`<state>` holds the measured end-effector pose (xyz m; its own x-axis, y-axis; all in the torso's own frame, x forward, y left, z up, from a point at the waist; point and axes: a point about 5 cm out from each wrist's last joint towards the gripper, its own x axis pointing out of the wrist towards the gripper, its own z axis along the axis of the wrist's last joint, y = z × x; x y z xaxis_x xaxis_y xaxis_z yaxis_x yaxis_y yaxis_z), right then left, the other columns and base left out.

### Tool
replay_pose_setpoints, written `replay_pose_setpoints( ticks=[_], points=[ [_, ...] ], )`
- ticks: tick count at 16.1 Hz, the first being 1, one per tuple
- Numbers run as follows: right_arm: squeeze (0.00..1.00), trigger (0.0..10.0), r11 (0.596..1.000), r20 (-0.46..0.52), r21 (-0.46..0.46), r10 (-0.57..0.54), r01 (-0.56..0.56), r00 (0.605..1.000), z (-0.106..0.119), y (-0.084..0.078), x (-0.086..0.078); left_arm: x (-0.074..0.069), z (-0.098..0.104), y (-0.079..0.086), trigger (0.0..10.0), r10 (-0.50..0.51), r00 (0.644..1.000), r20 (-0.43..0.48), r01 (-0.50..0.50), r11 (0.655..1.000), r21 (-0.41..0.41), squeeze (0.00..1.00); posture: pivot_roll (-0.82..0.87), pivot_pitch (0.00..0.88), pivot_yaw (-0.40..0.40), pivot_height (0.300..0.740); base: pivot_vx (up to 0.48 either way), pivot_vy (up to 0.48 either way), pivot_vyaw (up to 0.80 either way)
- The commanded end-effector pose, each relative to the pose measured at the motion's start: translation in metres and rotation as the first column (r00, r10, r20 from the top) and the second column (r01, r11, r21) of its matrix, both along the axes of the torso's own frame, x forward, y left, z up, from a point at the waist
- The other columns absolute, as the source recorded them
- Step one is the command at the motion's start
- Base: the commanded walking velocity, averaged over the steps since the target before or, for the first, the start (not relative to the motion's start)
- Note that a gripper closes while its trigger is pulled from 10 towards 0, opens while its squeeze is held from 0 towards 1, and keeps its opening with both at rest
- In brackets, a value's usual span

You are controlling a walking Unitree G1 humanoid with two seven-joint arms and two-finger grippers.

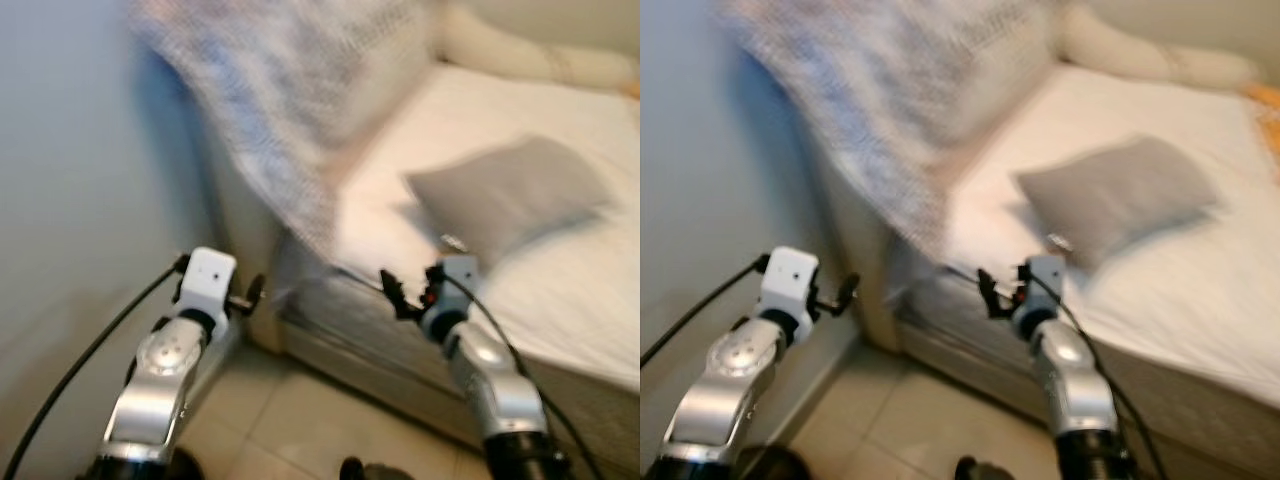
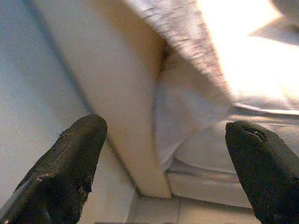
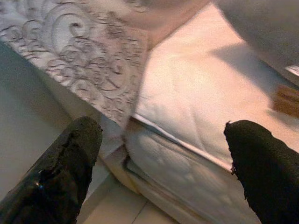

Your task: Clean up the room

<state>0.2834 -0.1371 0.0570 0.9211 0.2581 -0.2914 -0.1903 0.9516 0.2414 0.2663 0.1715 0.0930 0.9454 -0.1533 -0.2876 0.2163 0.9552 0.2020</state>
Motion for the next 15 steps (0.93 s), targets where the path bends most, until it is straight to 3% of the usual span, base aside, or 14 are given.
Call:
replay_pose_setpoints(
  ticks=[1,3,5,6,7,9,11,15],
  points=[
    [1.0,10.0,0.999,0.005,-0.025,-0.03,0.03,1.0,0.001,-0.006,0.001,0.001,0.001,-0.001,10.0,0.014,1.0,0.009,-0.013,1.0,-0.012,0.51,0.0,0.0,0.012,0.74,0.0,0.0,-0.8],
    [1.0,10.0,0.996,0.018,-0.04,-0.08,0.081,0.997,0.003,-0.012,0.004,0.002,0.004,-0.003,10.0,0.03,0.999,0.044,-0.027,0.998,-0.057,0.35,0.0,0.0,0.007,0.74,0.0,0.0,-0.8],
    [1.0,10.0,0.994,0.027,-0.05,-0.095,0.096,0.995,0.005,-0.015,0.005,0.003,0.005,-0.004,10.0,0.033,0.998,0.052,-0.03,0.997,-0.066,0.33,0.0,0.0,0.006,0.74,0.0,0.0,-0.8],
    [0.34,10.0,0.991,0.059,-0.069,-0.109,0.113,0.992,0.01,-0.017,0.008,0.004,0.007,-0.005,10.0,0.023,0.997,0.067,-0.018,0.997,-0.069,0.36,0.0,0.0,0.003,0.74,0.0,0.0,0.0],
    [0.0,10.0,0.99,0.085,-0.073,-0.113,0.12,0.99,0.014,-0.017,0.009,0.004,0.008,-0.005,10.0,0.017,0.997,0.074,-0.011,0.997,-0.072,0.36,0.0,0.0,0.002,0.74,0.0,0.0,0.0],
    [0.0,10.0,0.99,0.107,-0.065,-0.119,0.126,0.987,0.017,-0.016,0.01,0.005,0.01,-0.005,10.0,0.023,0.996,0.081,-0.016,0.996,-0.085,0.37,0.0,0.0,0.001,0.74,0.0,0.0,0.0],
    [0.0,10.0,0.985,0.109,-0.112,-0.117,0.13,0.987,0.017,-0.017,0.011,0.005,0.009,-0.005,10.0,0.026,0.996,0.084,-0.018,0.996,-0.091,0.38,0.0,0.0,0.001,0.74,0.0,0.0,0.0],
    [0.0,10.0,0.983,0.122,-0.132,-0.115,0.131,0.986,0.018,-0.018,0.013,0.007,0.008,-0.005,10.0,0.031,0.996,0.086,-0.023,0.995,-0.094,0.38,-0.01,0.0,-0.004,0.74,0.246,0.0,0.0]
  ],
)
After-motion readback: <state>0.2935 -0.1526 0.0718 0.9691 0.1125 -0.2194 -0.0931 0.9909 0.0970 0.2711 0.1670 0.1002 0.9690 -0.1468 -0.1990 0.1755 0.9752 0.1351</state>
